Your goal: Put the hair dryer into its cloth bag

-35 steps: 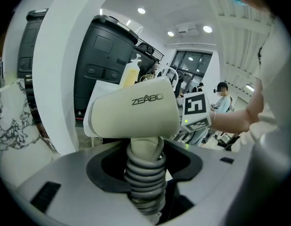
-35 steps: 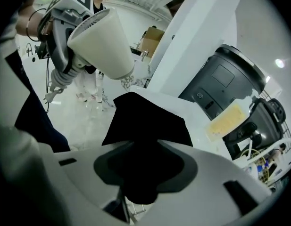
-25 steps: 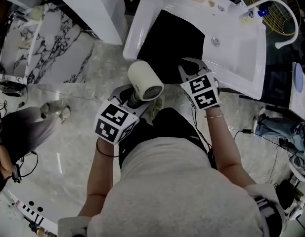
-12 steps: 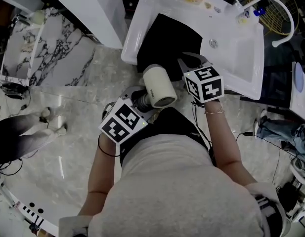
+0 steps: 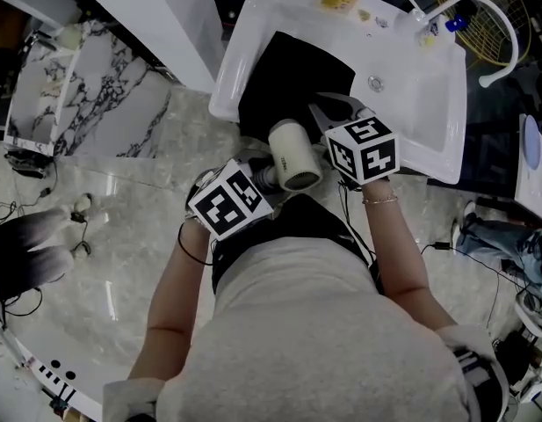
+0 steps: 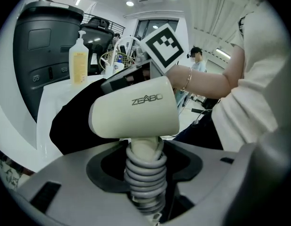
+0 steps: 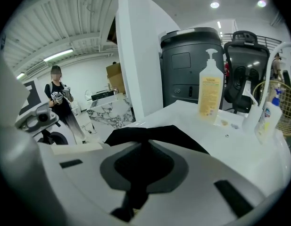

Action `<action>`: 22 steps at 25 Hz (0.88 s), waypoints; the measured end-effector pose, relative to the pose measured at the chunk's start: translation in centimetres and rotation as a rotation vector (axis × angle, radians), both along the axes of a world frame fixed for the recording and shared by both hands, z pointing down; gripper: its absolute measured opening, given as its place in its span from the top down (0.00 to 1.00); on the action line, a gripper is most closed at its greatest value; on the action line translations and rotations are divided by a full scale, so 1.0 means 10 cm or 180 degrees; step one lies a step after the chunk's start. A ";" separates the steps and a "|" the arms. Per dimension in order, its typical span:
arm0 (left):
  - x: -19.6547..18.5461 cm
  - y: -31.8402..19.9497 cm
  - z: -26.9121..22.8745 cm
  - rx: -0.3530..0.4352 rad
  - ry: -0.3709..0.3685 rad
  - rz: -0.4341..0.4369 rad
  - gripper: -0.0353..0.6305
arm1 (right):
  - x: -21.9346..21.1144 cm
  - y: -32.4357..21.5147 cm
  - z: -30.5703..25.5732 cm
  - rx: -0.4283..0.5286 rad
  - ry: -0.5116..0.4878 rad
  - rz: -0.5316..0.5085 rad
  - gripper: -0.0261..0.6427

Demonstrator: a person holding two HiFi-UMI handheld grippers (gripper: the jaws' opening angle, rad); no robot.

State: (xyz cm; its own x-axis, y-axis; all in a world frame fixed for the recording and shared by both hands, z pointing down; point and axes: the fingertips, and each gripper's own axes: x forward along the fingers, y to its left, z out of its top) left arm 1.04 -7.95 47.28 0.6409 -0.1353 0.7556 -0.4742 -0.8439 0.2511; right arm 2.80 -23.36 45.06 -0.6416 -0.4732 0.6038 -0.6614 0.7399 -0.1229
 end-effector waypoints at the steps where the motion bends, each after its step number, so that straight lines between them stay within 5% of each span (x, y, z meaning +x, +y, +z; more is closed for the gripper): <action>1: 0.04 -0.02 0.02 -0.0021 -0.0028 0.0020 0.62 | 0.00 0.01 -0.01 0.0000 -0.0039 -0.0030 0.94; 11: 0.01 -0.27 0.19 -0.0169 -0.0624 -0.0142 0.62 | 0.06 0.10 -0.08 0.0032 -0.0202 -0.0336 0.94; 22: -0.37 -0.75 0.17 0.0134 -0.1125 -0.0510 0.62 | 0.05 0.24 -0.09 -0.0010 -0.0331 -0.0538 0.94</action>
State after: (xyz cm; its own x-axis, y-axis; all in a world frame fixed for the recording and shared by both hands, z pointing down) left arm -2.68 -15.47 48.96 0.3102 -0.2482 0.9177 -0.6518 -0.7582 0.0153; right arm 3.25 -20.95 44.14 -0.7706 -0.3518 0.5314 -0.5115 0.8388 -0.1865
